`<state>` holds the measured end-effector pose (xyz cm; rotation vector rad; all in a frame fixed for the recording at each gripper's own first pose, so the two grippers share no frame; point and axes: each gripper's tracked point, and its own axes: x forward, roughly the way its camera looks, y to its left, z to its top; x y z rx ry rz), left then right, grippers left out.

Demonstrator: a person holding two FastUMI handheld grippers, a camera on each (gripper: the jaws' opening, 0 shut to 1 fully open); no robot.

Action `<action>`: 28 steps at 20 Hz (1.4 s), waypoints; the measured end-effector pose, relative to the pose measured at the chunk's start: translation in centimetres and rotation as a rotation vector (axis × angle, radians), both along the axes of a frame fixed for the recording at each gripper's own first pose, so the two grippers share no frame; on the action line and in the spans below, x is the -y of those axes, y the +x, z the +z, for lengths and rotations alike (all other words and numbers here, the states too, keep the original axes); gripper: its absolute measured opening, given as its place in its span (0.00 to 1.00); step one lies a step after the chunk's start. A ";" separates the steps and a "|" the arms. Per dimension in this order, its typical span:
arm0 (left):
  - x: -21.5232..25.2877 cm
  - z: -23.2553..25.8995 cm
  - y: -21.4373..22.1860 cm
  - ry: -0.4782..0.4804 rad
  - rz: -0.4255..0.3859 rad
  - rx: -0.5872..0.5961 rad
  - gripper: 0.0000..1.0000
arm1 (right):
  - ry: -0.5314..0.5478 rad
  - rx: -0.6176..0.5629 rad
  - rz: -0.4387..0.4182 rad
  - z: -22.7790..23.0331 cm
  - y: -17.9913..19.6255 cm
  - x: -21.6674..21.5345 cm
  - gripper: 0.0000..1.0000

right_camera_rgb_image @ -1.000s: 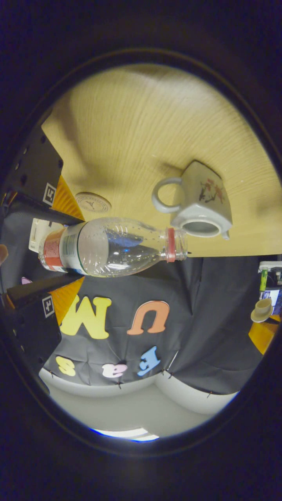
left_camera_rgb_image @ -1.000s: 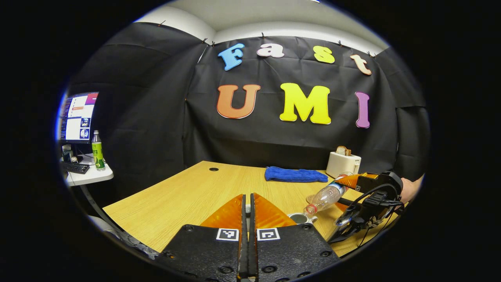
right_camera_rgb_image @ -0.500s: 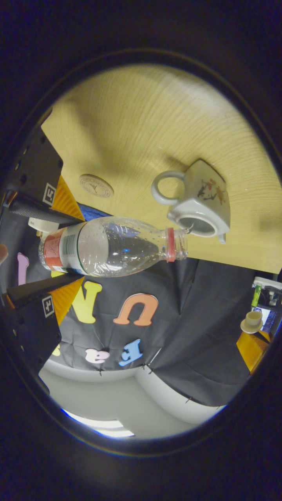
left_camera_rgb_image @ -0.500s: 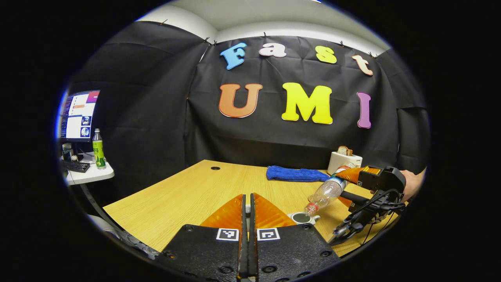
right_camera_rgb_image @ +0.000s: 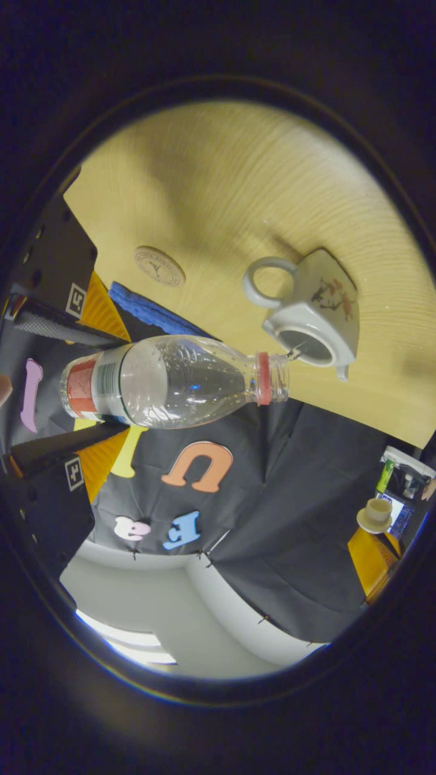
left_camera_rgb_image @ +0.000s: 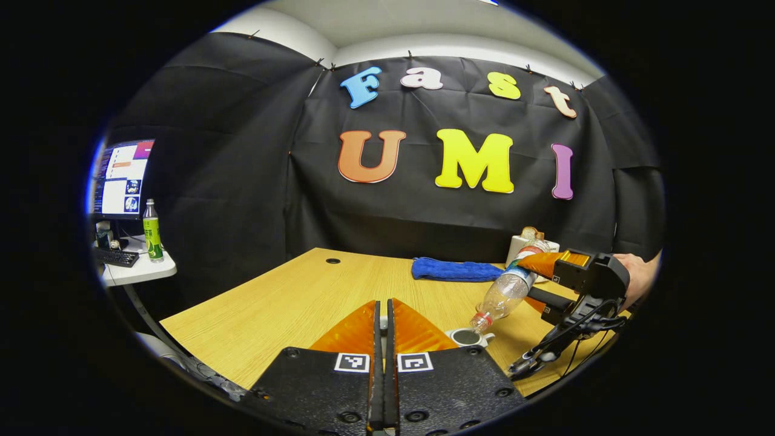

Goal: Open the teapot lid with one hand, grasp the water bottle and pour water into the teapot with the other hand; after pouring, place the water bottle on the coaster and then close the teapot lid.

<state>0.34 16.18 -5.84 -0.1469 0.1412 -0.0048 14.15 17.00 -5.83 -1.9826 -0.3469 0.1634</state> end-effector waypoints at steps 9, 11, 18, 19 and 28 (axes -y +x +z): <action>0.1 0.2 -0.2 -0.001 -0.003 0.005 0.03 | -0.073 0.088 0.039 1.9 -0.7 -1.2 0.67; 0.0 0.2 -0.1 -0.001 -0.004 0.006 0.03 | -0.083 0.105 0.052 2.1 -0.9 -1.5 0.67; 0.0 0.8 -0.4 -0.001 -0.004 0.014 0.03 | -0.072 0.097 0.048 2.1 -0.7 -1.2 0.68; 0.0 0.7 -0.3 0.000 -0.002 0.013 0.03 | -0.056 0.085 0.042 2.0 -0.6 -1.1 0.68; -0.2 0.5 -0.3 0.005 0.019 0.004 0.03 | 0.409 -0.264 -0.094 -2.8 -1.5 1.7 0.70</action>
